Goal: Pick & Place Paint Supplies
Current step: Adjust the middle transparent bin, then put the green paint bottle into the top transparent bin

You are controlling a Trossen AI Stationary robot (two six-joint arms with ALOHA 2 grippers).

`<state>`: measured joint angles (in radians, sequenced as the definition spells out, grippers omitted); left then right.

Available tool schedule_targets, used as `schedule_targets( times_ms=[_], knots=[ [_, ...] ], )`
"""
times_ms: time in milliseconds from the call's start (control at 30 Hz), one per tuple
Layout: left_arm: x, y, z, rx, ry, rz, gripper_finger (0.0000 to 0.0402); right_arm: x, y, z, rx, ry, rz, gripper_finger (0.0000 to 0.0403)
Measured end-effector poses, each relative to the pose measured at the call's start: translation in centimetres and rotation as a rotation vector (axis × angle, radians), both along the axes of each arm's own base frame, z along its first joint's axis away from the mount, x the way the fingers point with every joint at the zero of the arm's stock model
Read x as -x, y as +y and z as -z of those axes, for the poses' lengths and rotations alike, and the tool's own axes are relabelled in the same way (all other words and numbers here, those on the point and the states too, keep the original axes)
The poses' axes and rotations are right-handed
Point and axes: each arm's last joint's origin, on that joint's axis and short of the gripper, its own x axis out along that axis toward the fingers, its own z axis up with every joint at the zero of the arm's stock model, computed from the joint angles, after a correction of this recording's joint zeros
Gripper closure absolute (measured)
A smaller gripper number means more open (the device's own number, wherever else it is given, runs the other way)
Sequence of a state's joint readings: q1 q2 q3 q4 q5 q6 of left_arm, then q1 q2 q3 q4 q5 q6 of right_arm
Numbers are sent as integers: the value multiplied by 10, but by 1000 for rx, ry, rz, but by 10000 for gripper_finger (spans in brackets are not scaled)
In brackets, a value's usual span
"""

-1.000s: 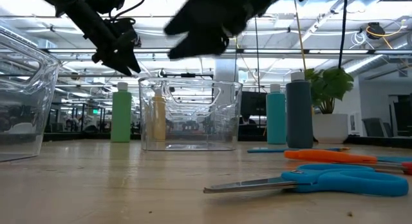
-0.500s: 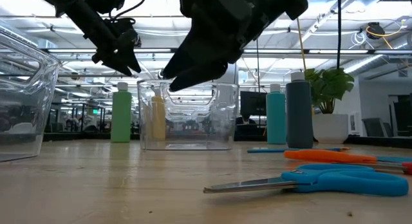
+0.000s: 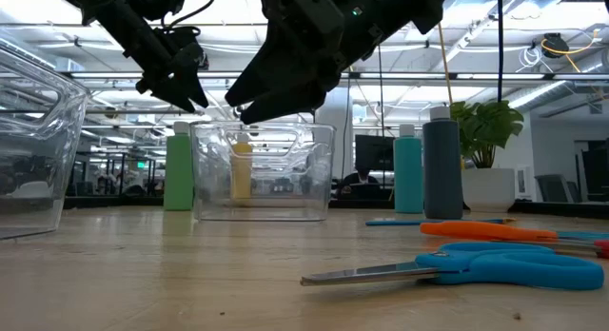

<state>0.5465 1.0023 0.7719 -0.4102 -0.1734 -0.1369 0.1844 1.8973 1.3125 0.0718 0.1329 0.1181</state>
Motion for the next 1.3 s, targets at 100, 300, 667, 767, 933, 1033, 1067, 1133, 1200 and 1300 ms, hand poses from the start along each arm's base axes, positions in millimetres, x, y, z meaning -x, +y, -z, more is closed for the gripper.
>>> schedule_targets(
  times_ms=[100,300,667,767,933,1033,1067,1133,1200,1300],
  knots=[
    [0,0,0,-2,2,2,149,-1,1,-1,-6,-15,-6,92],
    [0,0,0,-2,2,2,149,-2,5,-3,-52,-37,-74,92],
    [2,-1,3,-15,58,26,149,9,8,-22,-80,-30,-135,92],
    [6,3,5,2,82,-5,149,21,6,-40,-70,-16,-135,92],
    [14,10,7,42,93,-77,149,39,3,-67,-70,-18,-133,92],
    [17,11,9,63,109,-97,149,49,0,-78,-62,-17,-134,92],
    [18,11,10,68,116,-101,149,51,0,-80,-62,-28,-135,92],
    [19,11,10,73,123,-102,149,57,-1,-83,-56,-46,-131,92],
    [18,12,11,72,122,-102,149,64,-4,-84,-37,-48,-106,92],
    [16,13,14,84,130,-106,149,71,-6,-85,-18,-77,-68,92]
  ],
)
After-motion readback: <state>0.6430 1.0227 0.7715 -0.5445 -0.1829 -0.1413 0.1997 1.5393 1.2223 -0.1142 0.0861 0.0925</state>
